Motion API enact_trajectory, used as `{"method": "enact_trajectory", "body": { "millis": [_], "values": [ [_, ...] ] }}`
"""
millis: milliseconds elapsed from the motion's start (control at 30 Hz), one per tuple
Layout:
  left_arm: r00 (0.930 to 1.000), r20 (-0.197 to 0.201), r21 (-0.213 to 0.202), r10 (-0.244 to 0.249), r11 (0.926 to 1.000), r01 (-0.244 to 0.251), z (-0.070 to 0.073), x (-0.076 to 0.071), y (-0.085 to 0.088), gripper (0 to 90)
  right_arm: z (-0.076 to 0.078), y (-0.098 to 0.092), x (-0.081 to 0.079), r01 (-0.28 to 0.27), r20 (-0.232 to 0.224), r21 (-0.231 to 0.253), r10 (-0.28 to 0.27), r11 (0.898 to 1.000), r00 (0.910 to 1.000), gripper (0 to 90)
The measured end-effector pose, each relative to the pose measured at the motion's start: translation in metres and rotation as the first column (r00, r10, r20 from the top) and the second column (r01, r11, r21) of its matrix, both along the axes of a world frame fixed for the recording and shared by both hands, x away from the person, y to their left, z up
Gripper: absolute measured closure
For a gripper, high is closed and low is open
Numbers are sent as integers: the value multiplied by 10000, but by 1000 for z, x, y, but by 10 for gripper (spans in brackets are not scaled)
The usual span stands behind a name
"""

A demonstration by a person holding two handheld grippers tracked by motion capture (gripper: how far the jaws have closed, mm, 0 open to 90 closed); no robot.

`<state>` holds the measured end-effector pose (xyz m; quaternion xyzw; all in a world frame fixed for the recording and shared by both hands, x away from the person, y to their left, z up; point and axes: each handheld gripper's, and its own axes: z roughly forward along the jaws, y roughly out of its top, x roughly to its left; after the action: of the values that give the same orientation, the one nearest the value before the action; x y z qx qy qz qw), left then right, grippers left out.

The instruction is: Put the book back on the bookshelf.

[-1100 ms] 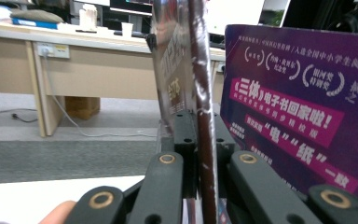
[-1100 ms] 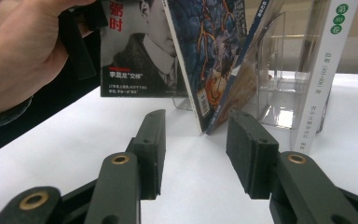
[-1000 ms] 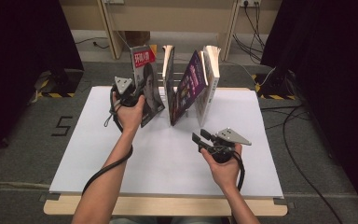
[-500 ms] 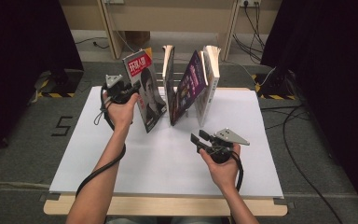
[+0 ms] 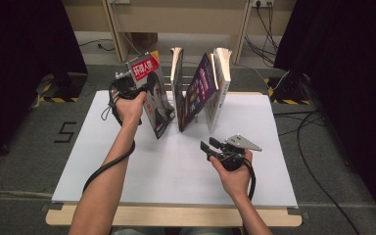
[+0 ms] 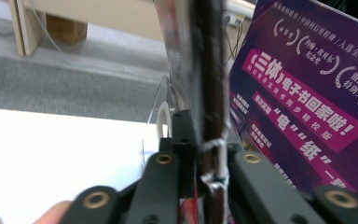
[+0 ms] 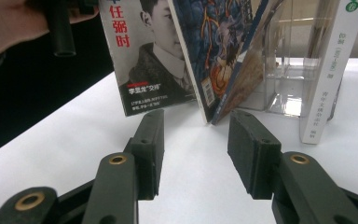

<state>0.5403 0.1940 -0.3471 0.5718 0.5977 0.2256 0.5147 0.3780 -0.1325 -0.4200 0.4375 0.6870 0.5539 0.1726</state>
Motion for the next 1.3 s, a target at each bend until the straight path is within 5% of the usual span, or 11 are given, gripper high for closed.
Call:
{"method": "enact_trajectory", "body": {
  "millis": [133,300,467,700,933,1133,1300],
  "values": [
    [9995,259,272,-180,9995,173,2,-7,-6,863,0,1,-1,-40,-21,-10,40,10000,10000,567],
    [9927,1204,623,69,9980,-145,1,-16,-11,865,1,1,-1,-21,21,-34,21,10000,10000,568],
    [9774,2113,1209,89,9920,-351,7,-18,-19,866,1,1,-1,-38,92,-47,38,10000,10000,569],
    [9514,3067,1182,291,9906,-684,-1,-17,-26,865,0,1,-2,-23,177,-87,24,10000,9998,570],
    [9563,2891,1353,424,9872,-847,-30,-15,-26,862,1,0,-2,-28,212,-83,29,10000,9998,572],
    [9620,2716,1332,274,9889,-657,-29,-15,-23,837,-1,1,-2,-4,145,-130,6,9999,9999,572],
    [9726,2315,737,188,9966,-368,-18,-15,-18,739,-1,2,-2,-15,143,-141,17,9999,9999,572]
  ]
}}
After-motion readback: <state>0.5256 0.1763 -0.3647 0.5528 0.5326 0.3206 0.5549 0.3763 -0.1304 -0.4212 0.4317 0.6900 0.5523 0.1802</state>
